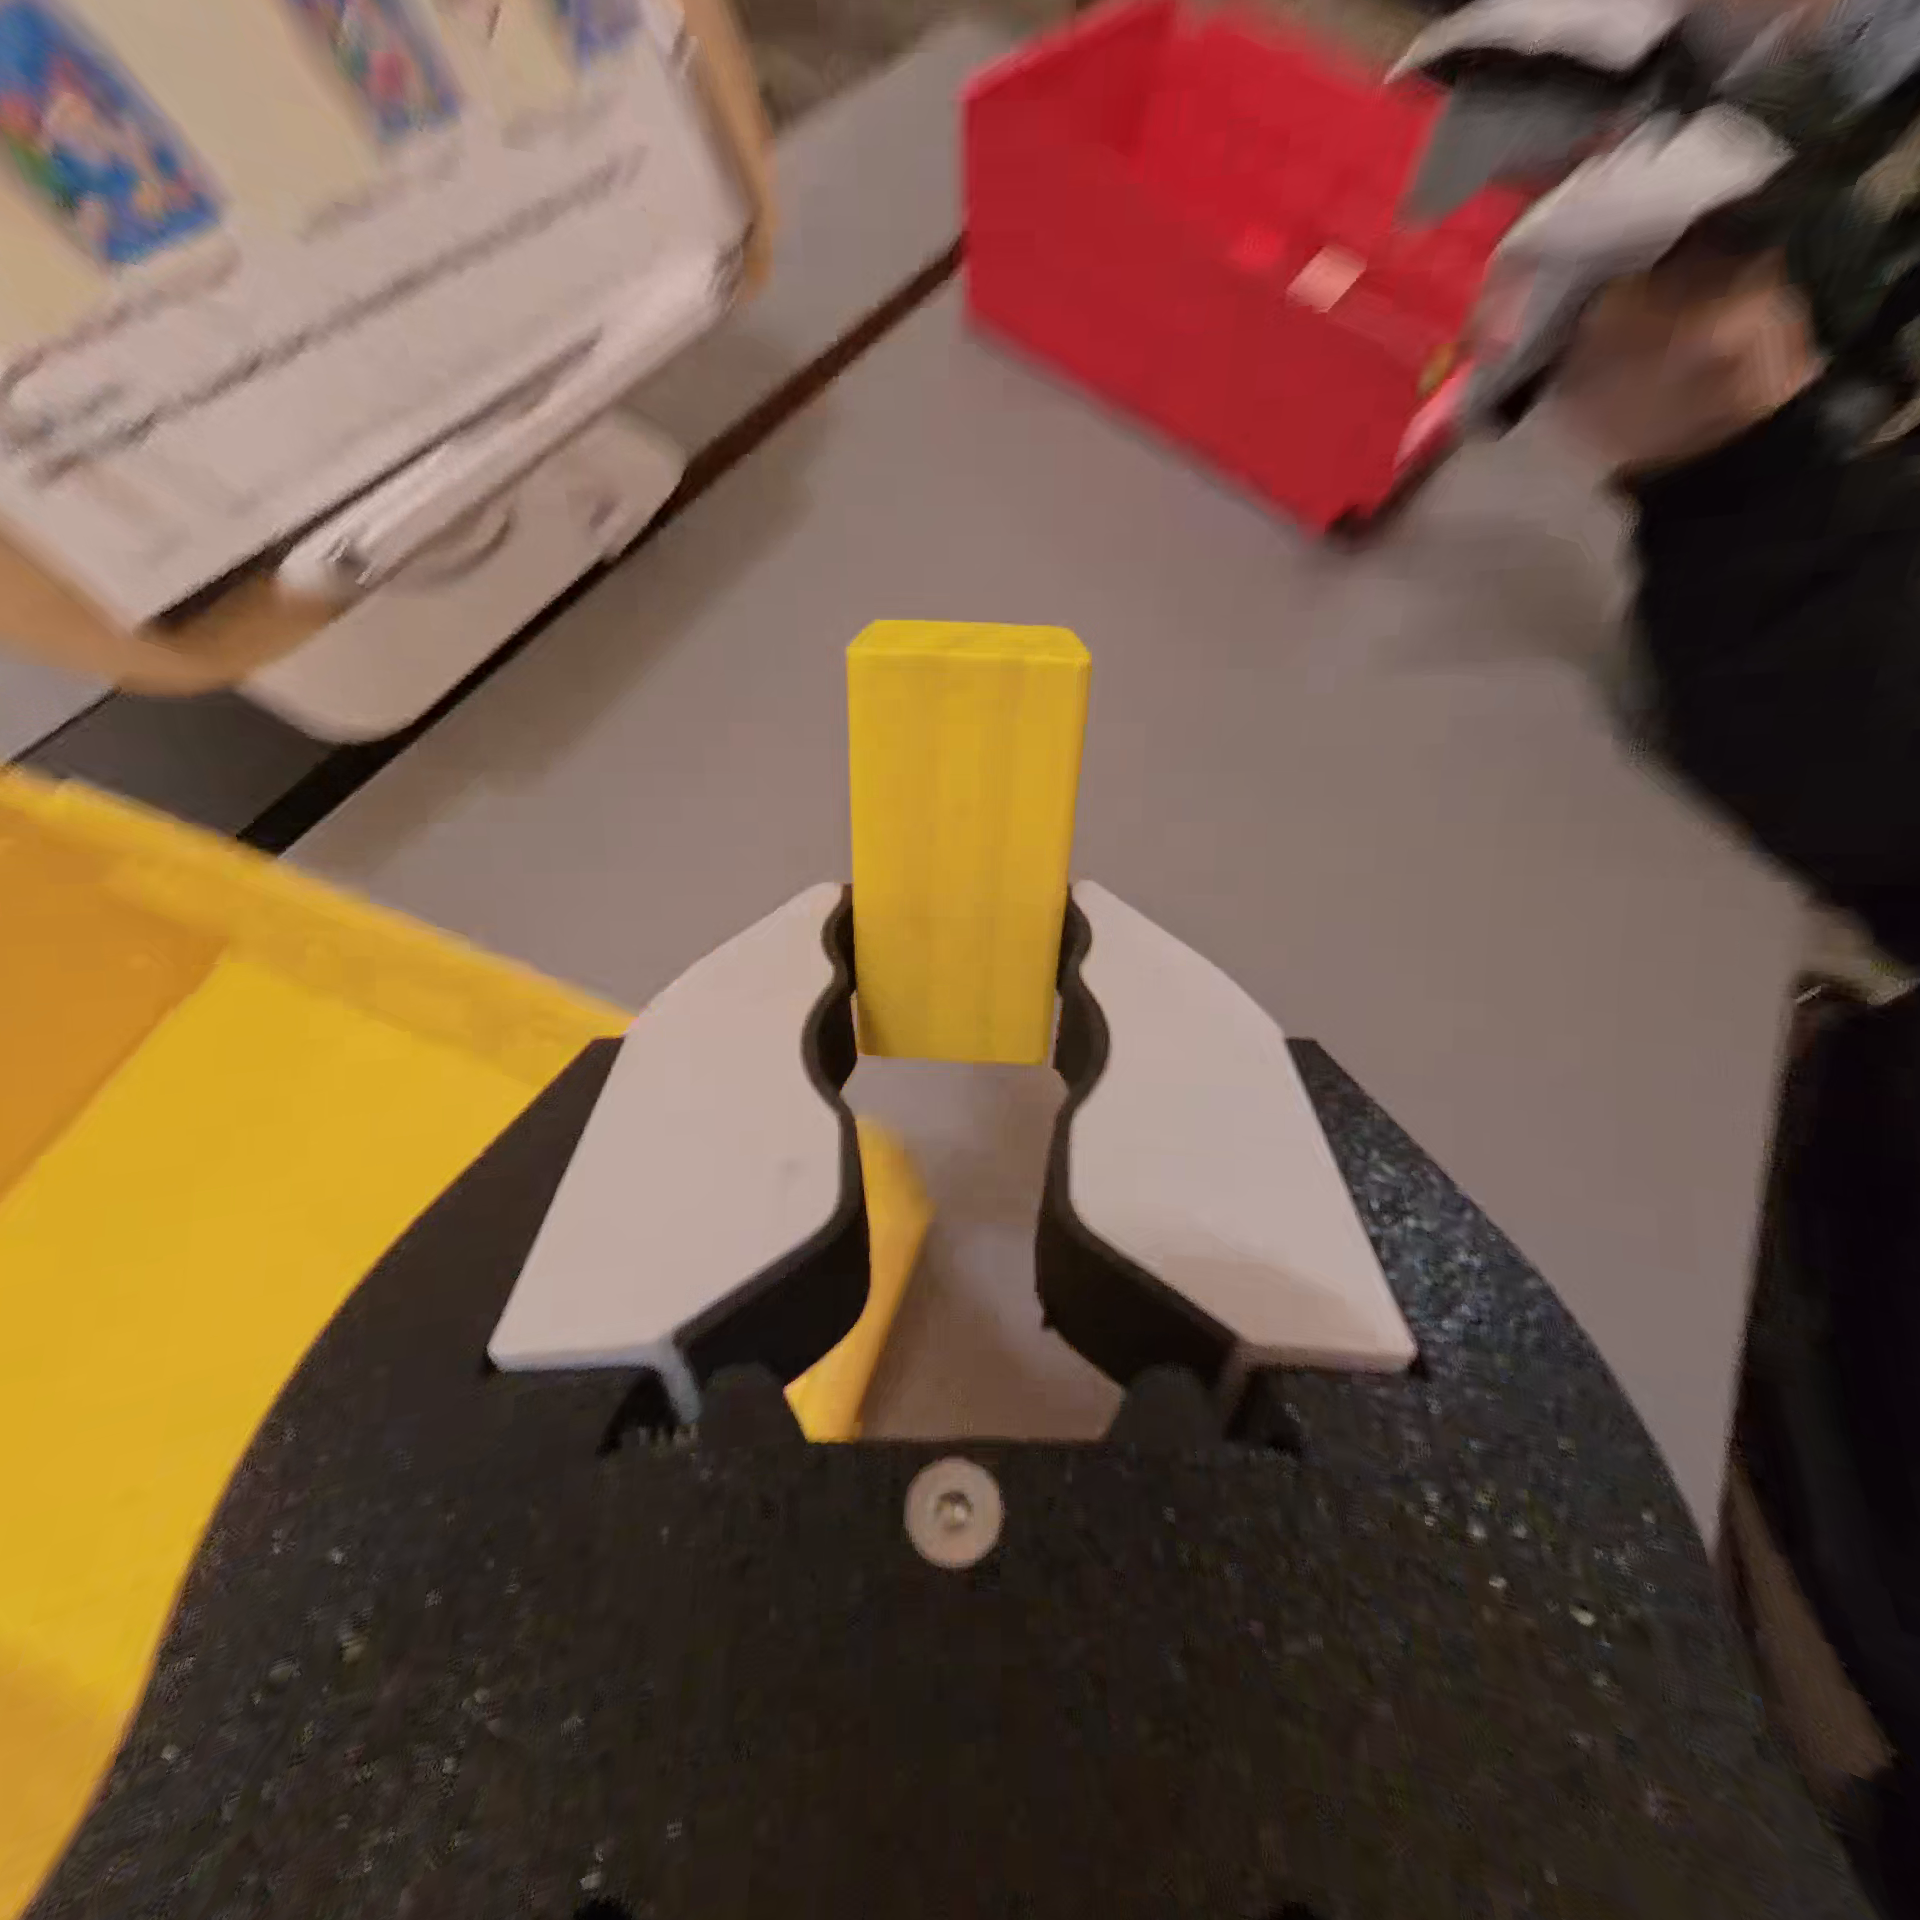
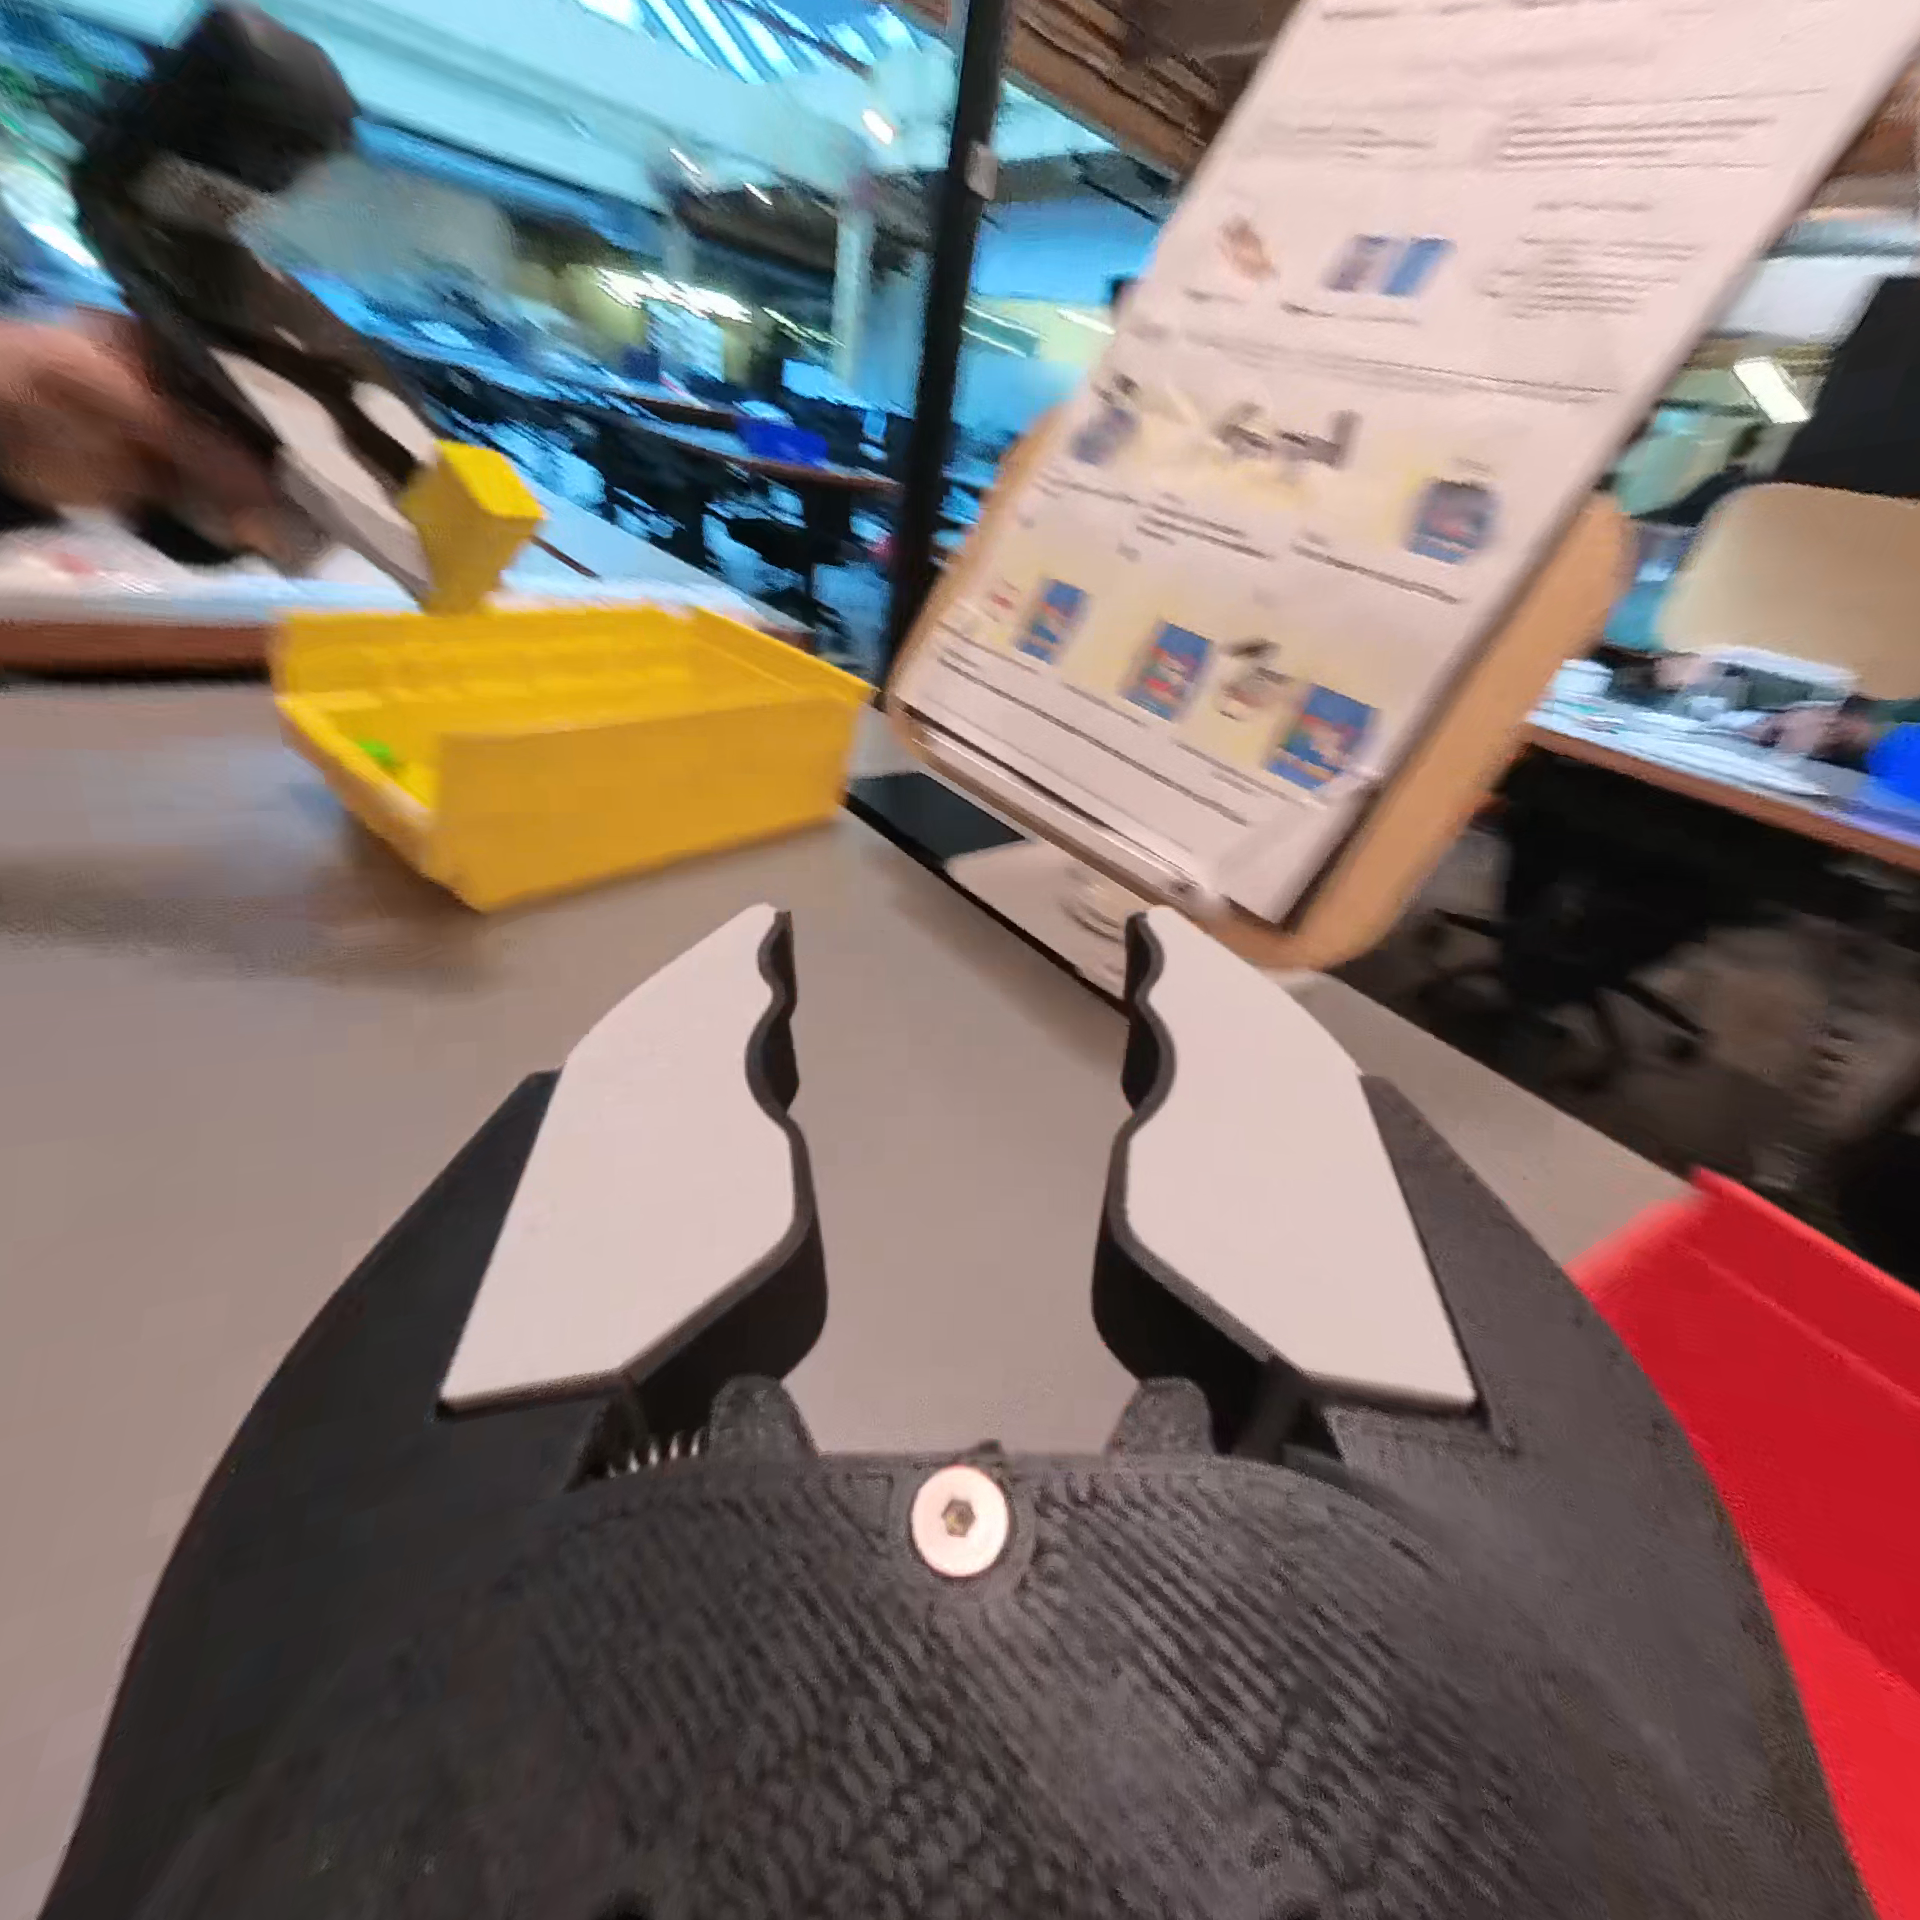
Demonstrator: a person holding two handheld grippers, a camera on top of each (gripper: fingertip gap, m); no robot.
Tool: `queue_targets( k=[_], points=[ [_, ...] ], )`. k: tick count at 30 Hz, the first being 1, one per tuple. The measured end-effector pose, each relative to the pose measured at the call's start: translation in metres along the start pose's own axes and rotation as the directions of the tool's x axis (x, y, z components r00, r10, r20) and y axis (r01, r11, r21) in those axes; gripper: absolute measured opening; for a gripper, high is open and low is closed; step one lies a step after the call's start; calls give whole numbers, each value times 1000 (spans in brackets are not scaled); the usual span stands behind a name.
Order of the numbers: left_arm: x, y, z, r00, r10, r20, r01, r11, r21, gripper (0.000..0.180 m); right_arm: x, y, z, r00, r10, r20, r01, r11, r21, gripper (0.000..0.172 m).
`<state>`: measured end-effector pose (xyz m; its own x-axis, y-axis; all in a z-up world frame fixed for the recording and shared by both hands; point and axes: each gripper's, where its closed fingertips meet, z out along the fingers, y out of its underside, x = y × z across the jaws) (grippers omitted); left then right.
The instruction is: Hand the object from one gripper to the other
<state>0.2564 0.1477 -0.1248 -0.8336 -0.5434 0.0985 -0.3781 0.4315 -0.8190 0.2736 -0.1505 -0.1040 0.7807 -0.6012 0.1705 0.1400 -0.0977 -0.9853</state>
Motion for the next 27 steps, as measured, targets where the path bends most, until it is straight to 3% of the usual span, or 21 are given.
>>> queue_targets(
  k=[3, 8, 15, 19, 22, 27],
  points=[
    [46, -33, 16, 993, 20, -118, 0, 987, 162, 35, -43, -27, 24, 978, 116, 173, -130, 989, 72, 71],
    [104, -73, 54, 952, 119, -281, -31, 953, 301, 35, -102, -62, 49, 901, 202, 384, -260, 960, 106, 75],
    [157, -113, 98, 871, 281, -402, -109, 910, 401, 35, -103, -79, 39, 890, 222, 398, -275, 958, 80, 78],
    [166, -124, 113, 854, 335, -397, -152, 892, 425, 35, -84, -90, 33, 875, 265, 405, -350, 924, 153, 72],
    [159, -131, 113, 858, 344, -383, -147, 877, 458, 34, -78, -91, 37, 875, 213, 435, -303, 941, 149, 44],
    [143, -141, 104, 868, 337, -364, -132, 864, 486, 34, -80, -97, 56, 847, 180, 501, -259, 962, 92, 44]
  ],
)
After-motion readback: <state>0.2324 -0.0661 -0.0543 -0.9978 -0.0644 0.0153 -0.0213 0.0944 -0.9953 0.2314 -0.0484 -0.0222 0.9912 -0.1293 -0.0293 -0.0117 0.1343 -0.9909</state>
